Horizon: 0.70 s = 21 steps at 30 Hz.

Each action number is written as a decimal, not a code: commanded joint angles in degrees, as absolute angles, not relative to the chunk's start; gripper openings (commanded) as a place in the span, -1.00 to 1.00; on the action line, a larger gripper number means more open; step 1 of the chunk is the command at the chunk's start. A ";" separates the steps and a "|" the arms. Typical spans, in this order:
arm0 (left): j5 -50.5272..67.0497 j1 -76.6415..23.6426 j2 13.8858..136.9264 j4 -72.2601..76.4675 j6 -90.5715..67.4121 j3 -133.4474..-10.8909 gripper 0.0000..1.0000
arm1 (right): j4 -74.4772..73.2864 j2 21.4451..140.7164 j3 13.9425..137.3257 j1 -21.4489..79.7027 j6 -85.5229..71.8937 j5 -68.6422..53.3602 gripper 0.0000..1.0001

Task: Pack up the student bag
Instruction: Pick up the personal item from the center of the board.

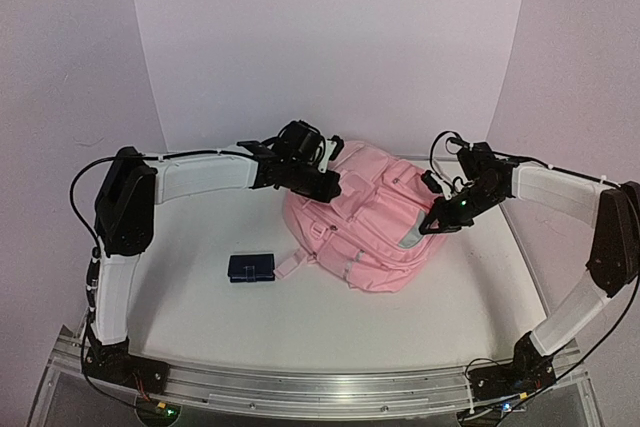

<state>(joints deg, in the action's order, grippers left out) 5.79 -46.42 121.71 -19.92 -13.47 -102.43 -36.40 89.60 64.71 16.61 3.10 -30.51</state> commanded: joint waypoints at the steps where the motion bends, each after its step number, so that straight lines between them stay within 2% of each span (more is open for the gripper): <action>1: -3.49 -42.52 128.40 -25.88 -17.66 -106.00 -0.99 | -46.11 88.98 65.81 14.31 6.92 -22.05 -1.00; 3: -1.45 -42.51 129.11 -26.07 -18.81 -106.08 -0.86 | -46.51 88.64 66.37 14.32 7.54 -22.02 -1.00; 6: 2.13 -42.54 127.49 -24.60 -19.77 -103.77 -0.41 | -47.46 88.14 67.02 14.31 8.56 -22.09 -1.00; 8: 3.91 -42.51 125.00 -23.00 -19.62 -101.50 -0.20 | -48.66 88.05 67.87 14.32 9.45 -23.24 -1.00; 9: 4.76 -42.57 123.59 -22.49 -19.18 -100.53 -0.10 | -49.32 87.97 68.37 14.32 9.62 -24.12 -0.93; 11: 5.69 -42.53 120.95 -21.93 -18.17 -98.98 0.04 | -50.27 87.63 69.44 14.26 9.66 -25.74 -0.70; 13: 6.45 -42.51 118.07 -22.02 -17.40 -97.89 0.20 | -50.70 87.01 70.84 14.28 9.56 -27.02 -0.34; 16: 7.57 -42.45 112.43 -20.87 -17.88 -94.18 0.41 | -51.19 86.08 73.80 14.31 9.52 -28.47 0.04; 17: 7.99 -42.49 110.66 -19.84 -18.79 -91.56 0.56 | -51.39 85.68 74.55 14.26 9.63 -28.86 0.16; 20: 8.21 -42.37 104.09 -16.37 -21.86 -84.37 0.97 | -51.28 85.14 77.30 14.37 10.04 -29.69 0.32; 21: 8.11 -42.20 102.21 -15.65 -22.98 -81.64 0.99 | -51.25 85.27 78.07 14.40 10.11 -29.83 0.34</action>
<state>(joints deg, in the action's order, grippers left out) 8.42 -43.10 111.49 -17.90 -19.06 -88.81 -49.17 87.82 73.13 14.38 8.87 -28.93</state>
